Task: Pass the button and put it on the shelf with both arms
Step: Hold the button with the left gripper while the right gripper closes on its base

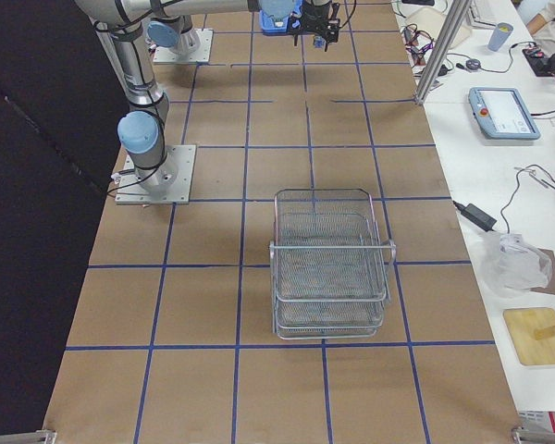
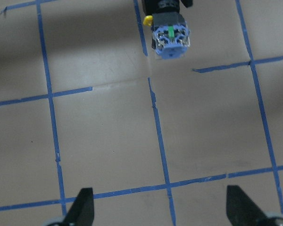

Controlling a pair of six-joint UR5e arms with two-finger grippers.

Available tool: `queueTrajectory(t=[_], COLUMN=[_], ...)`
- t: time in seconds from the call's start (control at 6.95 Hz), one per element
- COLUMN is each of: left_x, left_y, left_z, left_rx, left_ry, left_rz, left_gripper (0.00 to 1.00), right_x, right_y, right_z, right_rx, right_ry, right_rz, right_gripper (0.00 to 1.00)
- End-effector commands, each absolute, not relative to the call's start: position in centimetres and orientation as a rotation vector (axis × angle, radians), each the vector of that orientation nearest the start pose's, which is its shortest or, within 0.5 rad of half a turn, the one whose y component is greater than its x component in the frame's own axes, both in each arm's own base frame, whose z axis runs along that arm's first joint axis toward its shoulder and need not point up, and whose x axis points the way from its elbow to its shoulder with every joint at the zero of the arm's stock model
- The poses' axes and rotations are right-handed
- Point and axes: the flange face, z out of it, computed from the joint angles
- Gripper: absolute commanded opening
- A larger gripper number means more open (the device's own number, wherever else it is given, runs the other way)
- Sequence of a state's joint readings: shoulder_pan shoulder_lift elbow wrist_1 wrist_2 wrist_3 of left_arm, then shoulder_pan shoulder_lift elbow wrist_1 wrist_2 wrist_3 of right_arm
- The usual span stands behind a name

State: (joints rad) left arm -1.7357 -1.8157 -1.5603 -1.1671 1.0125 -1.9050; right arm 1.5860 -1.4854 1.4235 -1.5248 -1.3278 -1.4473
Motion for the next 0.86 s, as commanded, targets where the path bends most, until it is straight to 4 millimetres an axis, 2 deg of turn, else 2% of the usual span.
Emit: queueTrajectory(t=[0.0,0.43,0.58,0.72], left_x=[-31.2,-31.9,-31.9,-32.1], left_y=[-53.9,-53.2,-53.2,-52.7], left_z=[42.8,43.9,44.0,44.9], left_rx=[-2.593,-2.601,-2.603,-2.617], left_ry=[2.327,2.333,2.332,2.326], left_rz=[0.739,0.827,0.829,0.876], left_gripper=[0.0,0.0,0.0,0.0], right_x=[16.9,17.9,18.0,18.3], right_y=[-53.5,-54.0,-53.8,-53.6], right_z=[50.0,50.0,49.0,48.0], right_rx=[-2.205,-2.187,-2.151,-2.017], right_ry=[1.934,1.795,1.814,1.883], right_rz=[-0.286,-0.445,-0.424,-0.419], right_gripper=[0.99,0.96,0.96,0.98])
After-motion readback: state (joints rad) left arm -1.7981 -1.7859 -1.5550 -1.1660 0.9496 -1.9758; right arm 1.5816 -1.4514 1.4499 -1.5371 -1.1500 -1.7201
